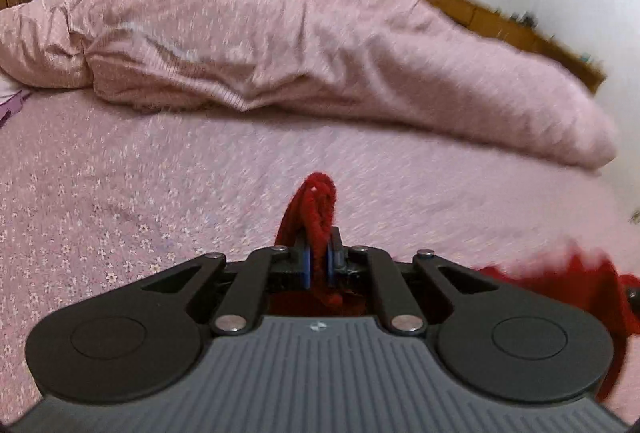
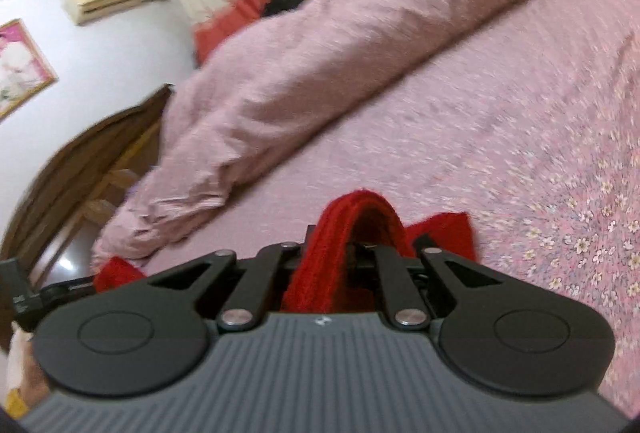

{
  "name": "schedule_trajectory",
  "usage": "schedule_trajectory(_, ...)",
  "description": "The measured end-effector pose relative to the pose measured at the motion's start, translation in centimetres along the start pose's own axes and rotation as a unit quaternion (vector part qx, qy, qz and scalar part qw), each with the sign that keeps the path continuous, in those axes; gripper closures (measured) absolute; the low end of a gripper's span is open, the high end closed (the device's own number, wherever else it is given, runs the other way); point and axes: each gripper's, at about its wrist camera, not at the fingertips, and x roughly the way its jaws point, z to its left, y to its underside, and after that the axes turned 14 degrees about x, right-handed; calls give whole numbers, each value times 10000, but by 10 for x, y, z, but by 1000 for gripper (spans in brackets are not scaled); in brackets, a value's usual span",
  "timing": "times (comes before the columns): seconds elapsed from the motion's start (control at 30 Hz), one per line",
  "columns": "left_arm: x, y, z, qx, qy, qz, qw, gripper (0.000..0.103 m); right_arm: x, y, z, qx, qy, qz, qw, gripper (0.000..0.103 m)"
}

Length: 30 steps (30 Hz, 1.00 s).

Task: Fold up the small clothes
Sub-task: 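Lift the hem with both grippers and fold it toward the collar, then open both grippers to release the folded hem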

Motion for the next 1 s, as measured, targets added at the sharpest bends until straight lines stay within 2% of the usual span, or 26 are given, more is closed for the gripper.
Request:
schedule_trajectory(0.17,56,18,6,80,-195,492,9986,94,46,5,-31,310,433,245,9983,89)
schedule_trajectory(0.3,66,27,18,-173,-15,441,9989,93,47,8,-46,606,202,194,9978,88)
schedule_trajectory(0.4,61,22,25,-306,139,434,9985,93,38,8,-42,464,184,201,9985,83)
schedule_trajectory(0.43,58,20,26,-310,160,419,9985,92,34,9,-40,423,191,185,9987,77)
schedule_trajectory(0.53,46,14,21,-134,108,388,9991,92,22,7,-32,271,239,89,9993,47)
schedule_trajectory(0.57,42,13,19,-55,87,369,9993,91,18,6,-30,203,239,54,9995,42)
schedule_trajectory(0.67,27,10,13,96,-8,298,9995,81,9,5,-22,-75,404,-23,9992,39)
schedule_trajectory(0.73,18,7,11,172,-56,242,9995,67,1,6,-19,-265,534,-87,9982,39)
schedule_trajectory(0.8,6,4,8,239,-65,127,9996,44,-4,7,-19,-406,645,-108,9970,39)
schedule_trajectory(0.83,0,3,7,260,-64,47,9996,38,-8,8,-18,-514,724,-126,9960,39)
schedule_trajectory(0.9,-9,2,6,301,-24,-69,9995,34,-14,8,-19,-662,836,-207,9941,39)
schedule_trajectory(1.0,-13,4,5,370,-13,-25,9993,32,-20,7,-22,-824,1070,-278,9904,39)
